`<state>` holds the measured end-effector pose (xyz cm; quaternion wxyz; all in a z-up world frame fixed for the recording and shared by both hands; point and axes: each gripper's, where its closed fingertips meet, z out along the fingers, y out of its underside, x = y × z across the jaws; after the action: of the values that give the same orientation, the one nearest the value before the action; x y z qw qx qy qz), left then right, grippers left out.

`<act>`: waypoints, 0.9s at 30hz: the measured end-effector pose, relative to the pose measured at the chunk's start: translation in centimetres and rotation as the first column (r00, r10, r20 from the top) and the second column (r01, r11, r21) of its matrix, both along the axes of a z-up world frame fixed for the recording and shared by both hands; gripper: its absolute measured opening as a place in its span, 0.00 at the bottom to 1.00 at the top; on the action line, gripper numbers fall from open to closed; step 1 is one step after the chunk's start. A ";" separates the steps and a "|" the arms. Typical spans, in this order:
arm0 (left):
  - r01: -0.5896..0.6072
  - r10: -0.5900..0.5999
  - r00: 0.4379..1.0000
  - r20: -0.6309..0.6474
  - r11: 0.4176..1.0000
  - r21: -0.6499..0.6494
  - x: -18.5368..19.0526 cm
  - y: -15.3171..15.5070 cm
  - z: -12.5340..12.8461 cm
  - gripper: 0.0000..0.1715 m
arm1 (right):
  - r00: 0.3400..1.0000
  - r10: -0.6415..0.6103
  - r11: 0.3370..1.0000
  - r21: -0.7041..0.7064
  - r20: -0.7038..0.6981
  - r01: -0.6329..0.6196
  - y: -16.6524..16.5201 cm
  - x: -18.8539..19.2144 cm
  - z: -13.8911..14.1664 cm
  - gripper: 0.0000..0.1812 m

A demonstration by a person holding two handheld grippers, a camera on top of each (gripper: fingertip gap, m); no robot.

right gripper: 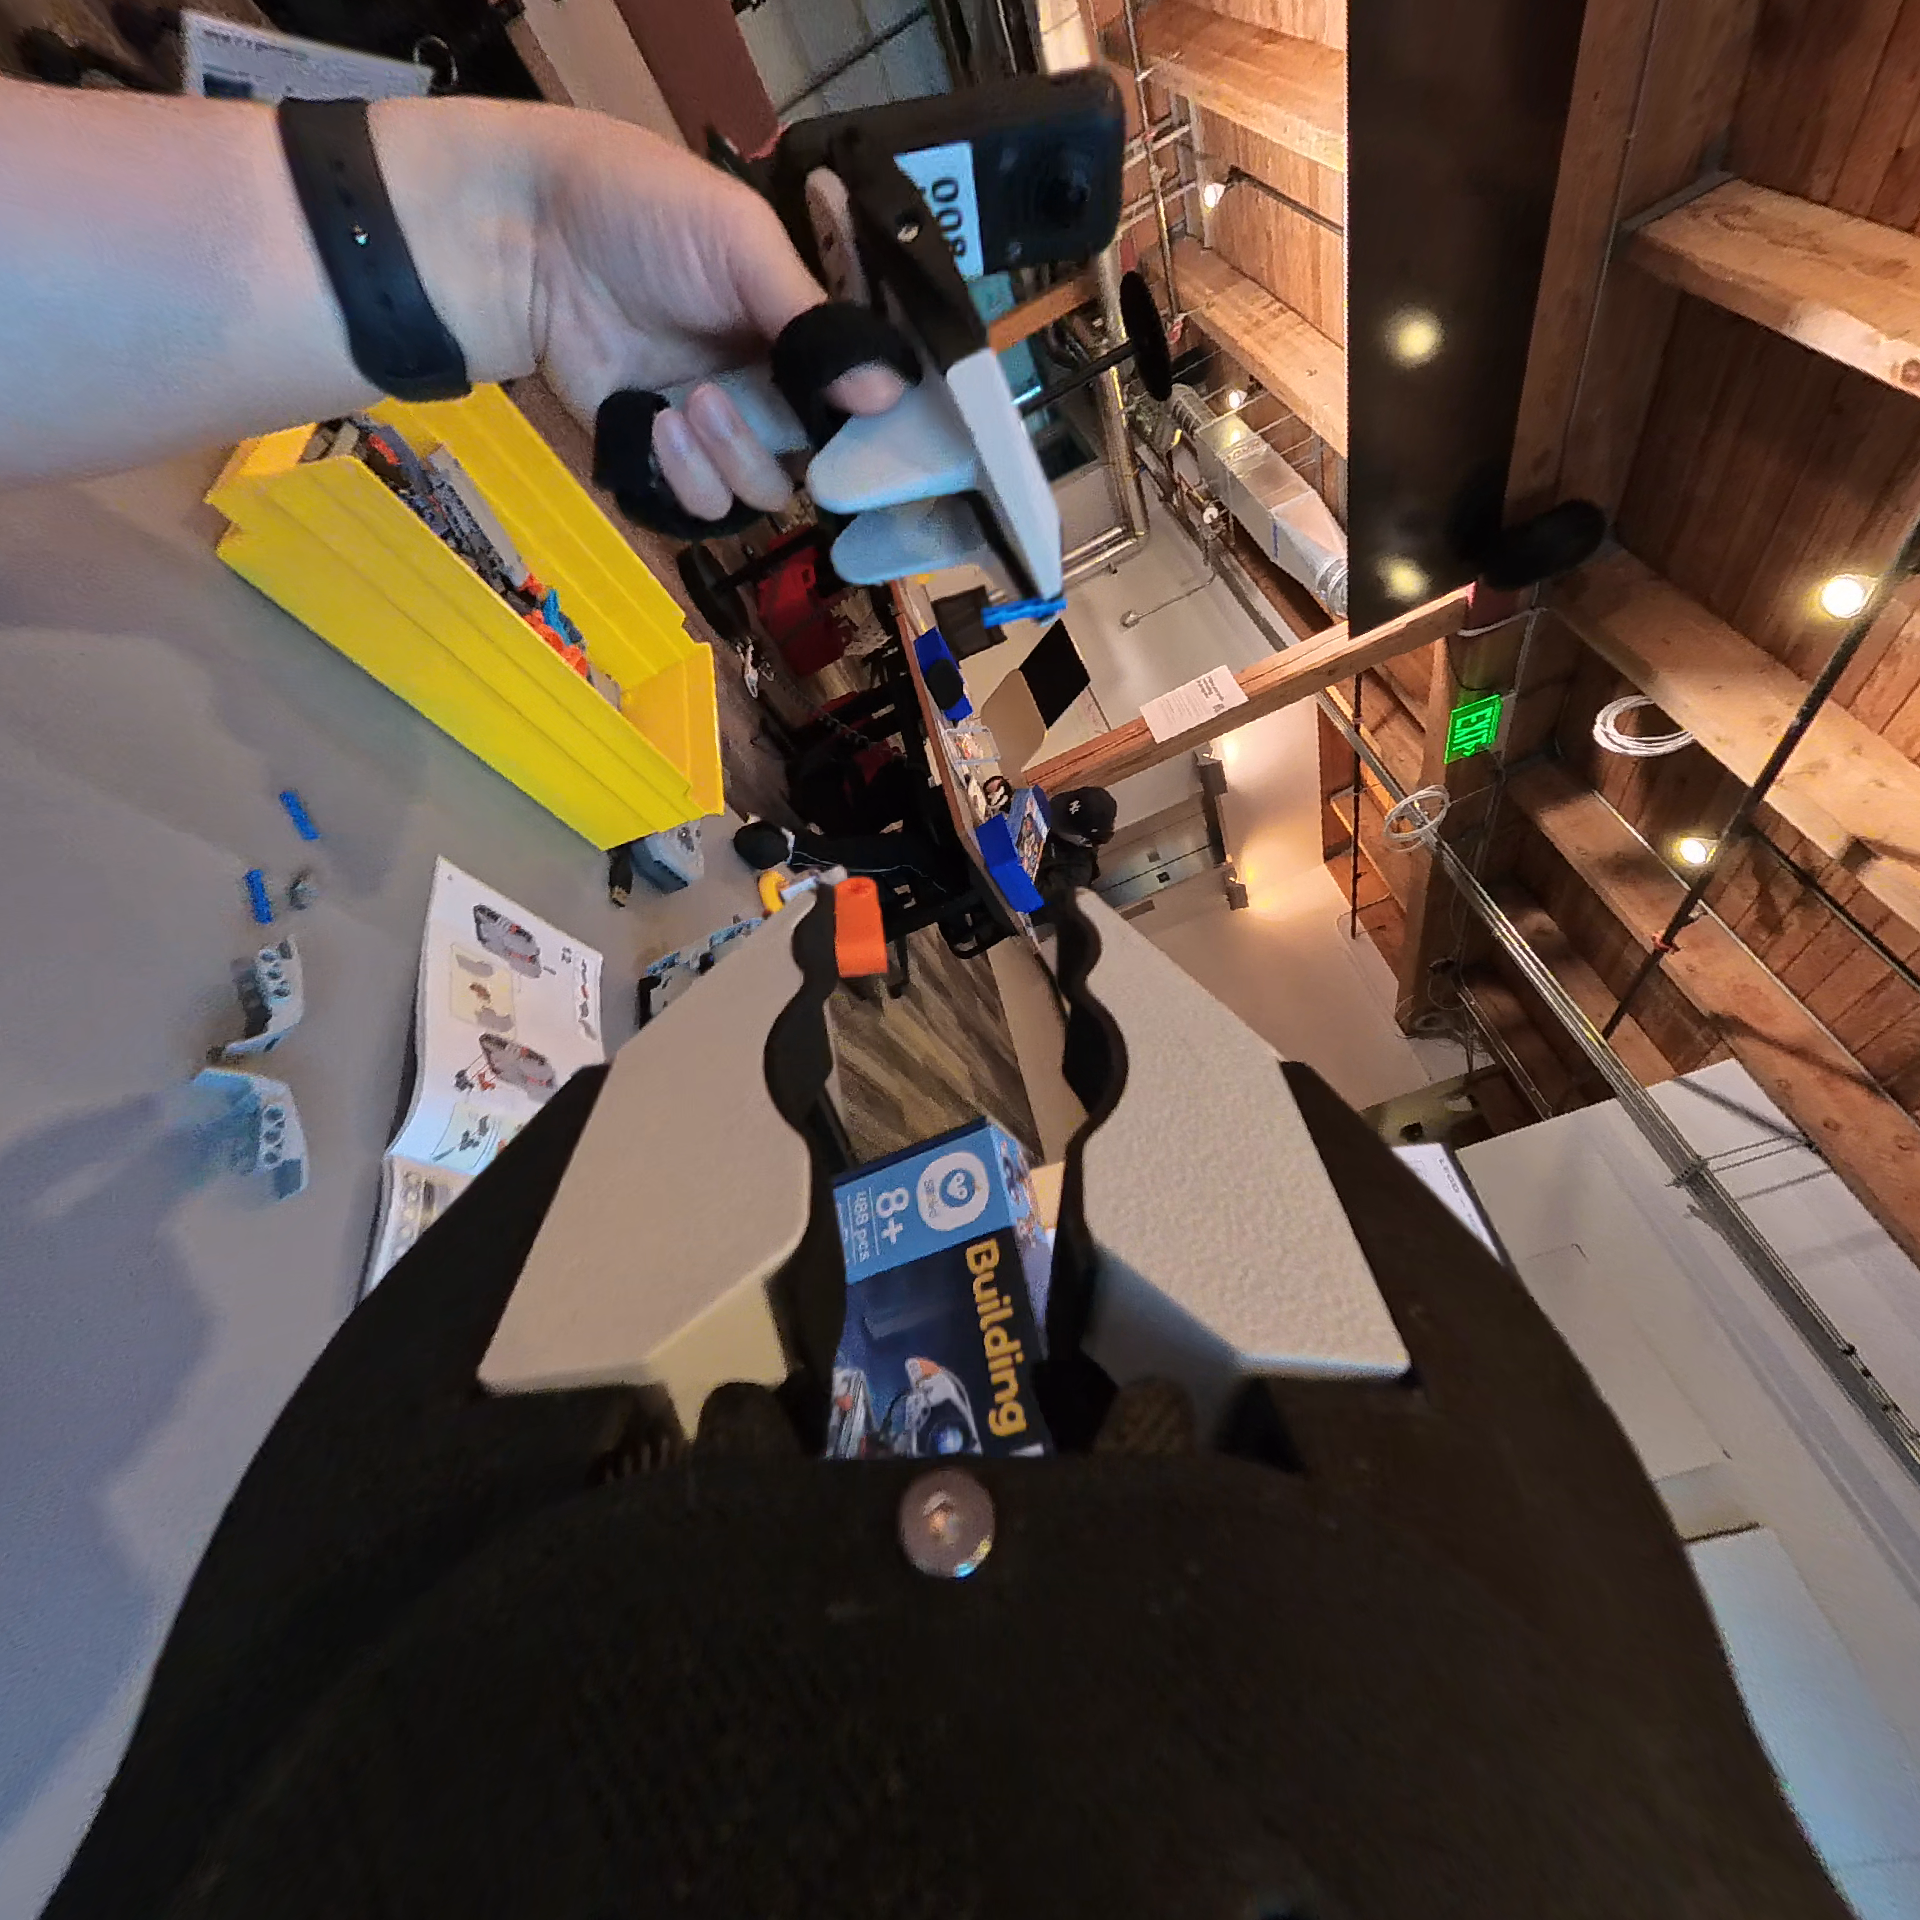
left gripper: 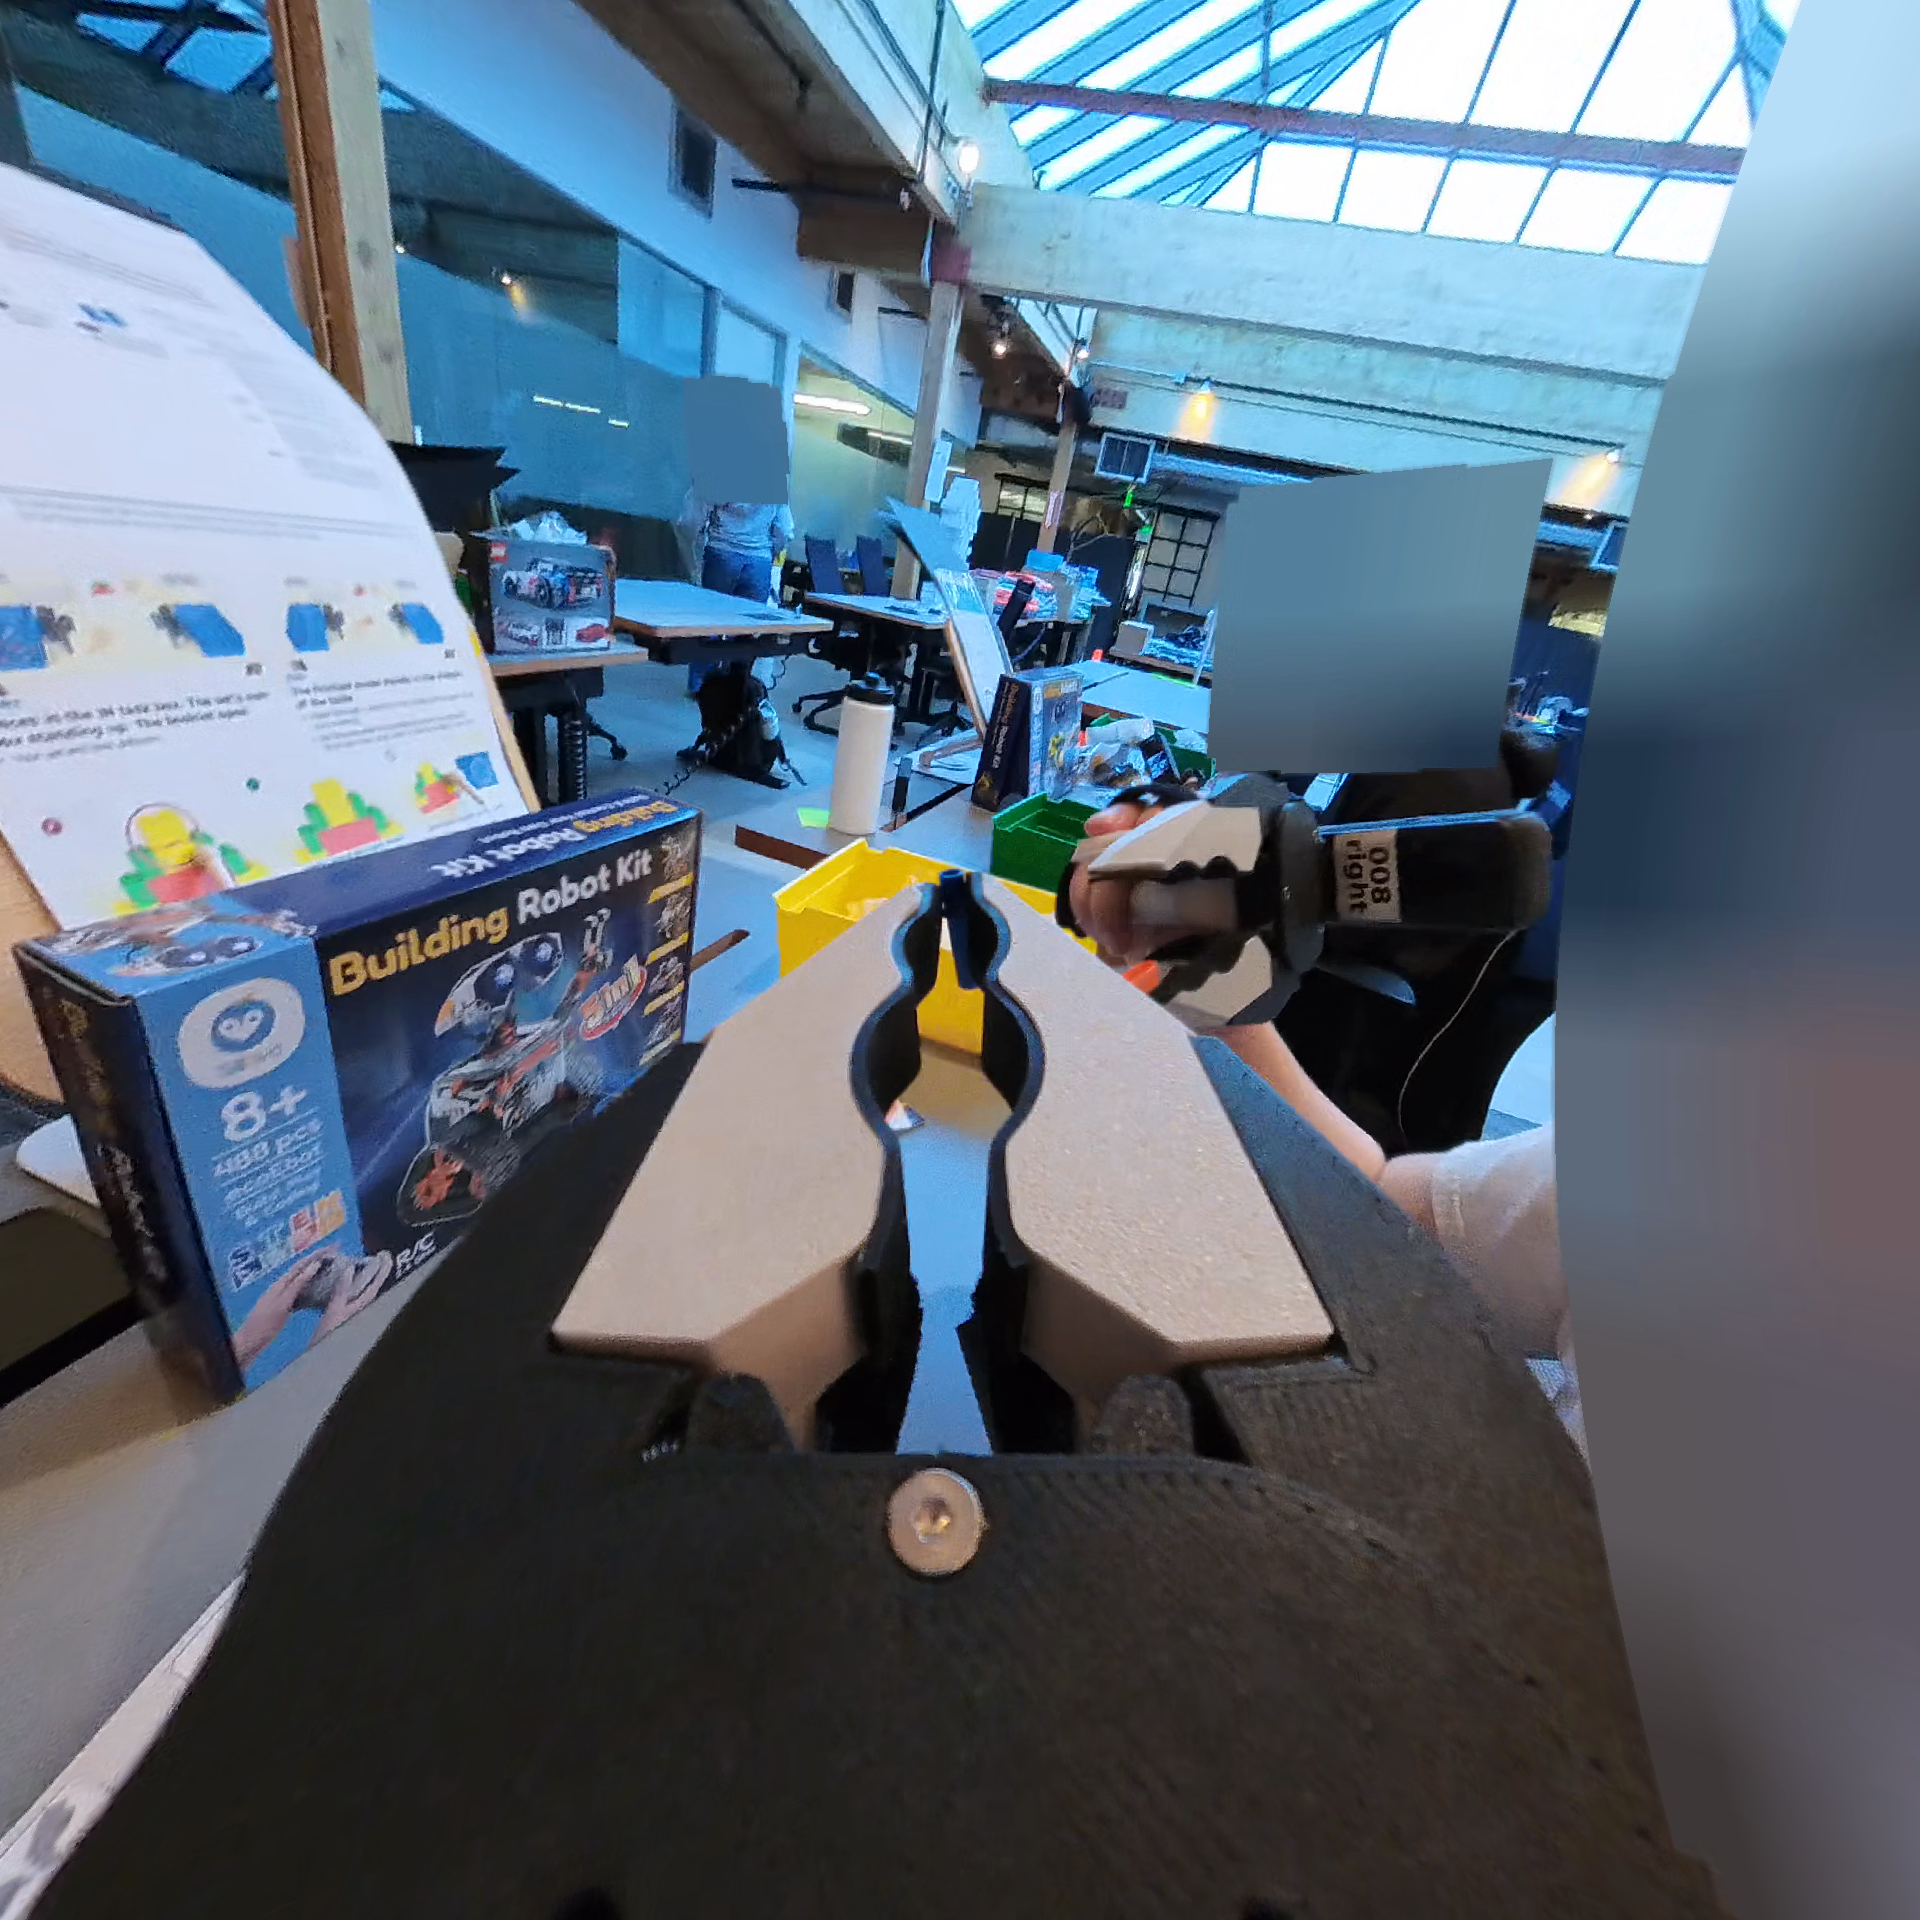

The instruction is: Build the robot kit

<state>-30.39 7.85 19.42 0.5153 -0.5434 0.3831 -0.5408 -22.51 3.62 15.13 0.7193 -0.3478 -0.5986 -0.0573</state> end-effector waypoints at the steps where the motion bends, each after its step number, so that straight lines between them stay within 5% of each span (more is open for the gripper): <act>1: 0.008 -0.008 1.000 0.004 1.000 -0.010 -0.2 0.2 -0.1 0.01 | 1.000 0.002 1.000 0.002 -0.002 -0.002 0.3 -0.5 0.1 0.23; 10: 0.002 0.001 0.998 0.059 0.999 -0.047 -1.7 1.5 0.0 0.01 | 1.000 0.001 1.000 -0.022 0.030 0.000 2.4 -2.0 -1.5 0.23; 27: -0.037 0.037 0.999 -0.021 0.999 -0.012 1.1 1.7 -0.8 0.01 | 0.990 -0.060 0.997 -0.032 0.127 0.065 4.5 0.3 -4.6 0.22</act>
<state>-29.26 9.50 18.59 0.5178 -0.5591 0.3750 -0.5279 -22.20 8.14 10.54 0.6714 -0.3752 -0.6326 -0.0908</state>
